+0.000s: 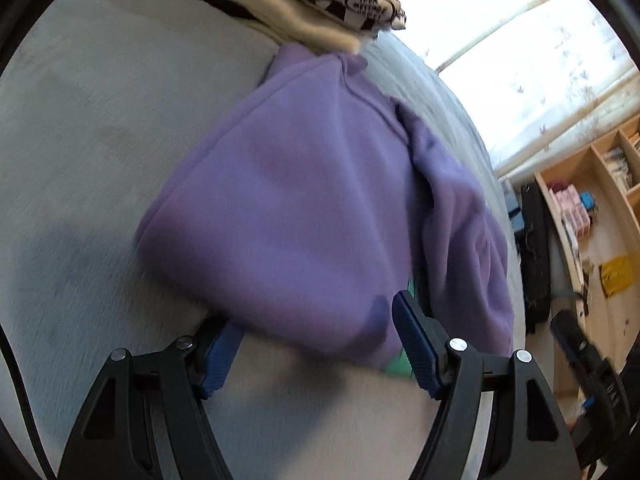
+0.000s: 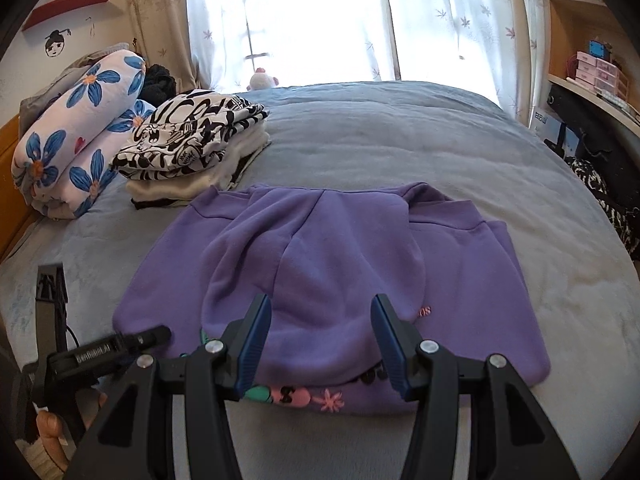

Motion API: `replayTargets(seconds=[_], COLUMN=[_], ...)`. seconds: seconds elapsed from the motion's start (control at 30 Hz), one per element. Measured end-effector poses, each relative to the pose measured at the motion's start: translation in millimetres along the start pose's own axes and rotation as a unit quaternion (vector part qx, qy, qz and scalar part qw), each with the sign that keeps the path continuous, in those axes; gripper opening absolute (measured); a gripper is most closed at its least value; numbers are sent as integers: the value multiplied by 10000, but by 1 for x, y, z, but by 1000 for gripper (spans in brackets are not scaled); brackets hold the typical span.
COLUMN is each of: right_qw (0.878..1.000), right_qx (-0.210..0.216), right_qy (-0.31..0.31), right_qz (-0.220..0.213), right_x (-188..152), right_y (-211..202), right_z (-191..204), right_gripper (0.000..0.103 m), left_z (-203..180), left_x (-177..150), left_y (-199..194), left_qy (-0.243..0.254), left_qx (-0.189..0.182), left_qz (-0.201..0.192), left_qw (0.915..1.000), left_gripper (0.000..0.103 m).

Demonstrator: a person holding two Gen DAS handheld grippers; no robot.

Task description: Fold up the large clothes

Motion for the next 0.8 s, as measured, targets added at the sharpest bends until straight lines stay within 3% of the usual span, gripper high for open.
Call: replayTargets(seconds=[0.2,0.27,0.33,0.4,0.5,0.6,0.7,0.8], right_qw=[9999,9999,9998,9997,9992,9957,9970,9977], right_qx=[-40,-31,-13,77,168,107,136,272], right_qy=[-79,-139,-193,-192,-309,-537,-552,-274], right_qz=[72,75,96,114,170,741,528,554], right_x=[3,5,7,9,4,-23,-33,-33], right_y=[34,50,66,82,101,130,126,119], right_z=[-2,0,6,14,25,31,30,20], right_gripper=[47,37,28,22,21,19,19,19], left_z=[-5,-9,-16,-25,-43,-71,-110,-153], left_x=[22,27,33,37,38,39,37,28], left_y=[33,39,37,36,29,14,0,-10], left_qy=[-240,-229,-116,177,633,1182,1767,2536], left_qx=[-97,-73,7,62,152,202,70,-29], left_qz=[-135,-264,-480,-723,-1047,-1436,-1706,-1945], left_qw=[9996,9994,9988,9972,9924,9823,9693,9475], left_gripper=[72,70,56,32,19,16,16,16])
Point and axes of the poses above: each gripper's, at about its wrist camera, not at the fingertips, and y roughly the way its jaws point, z to its left, x to its top, the point moved 5 cm from there along y, roughly the way its jaws point, and after that the axes turned 14 degrees about -z, right-handed, at the moved point
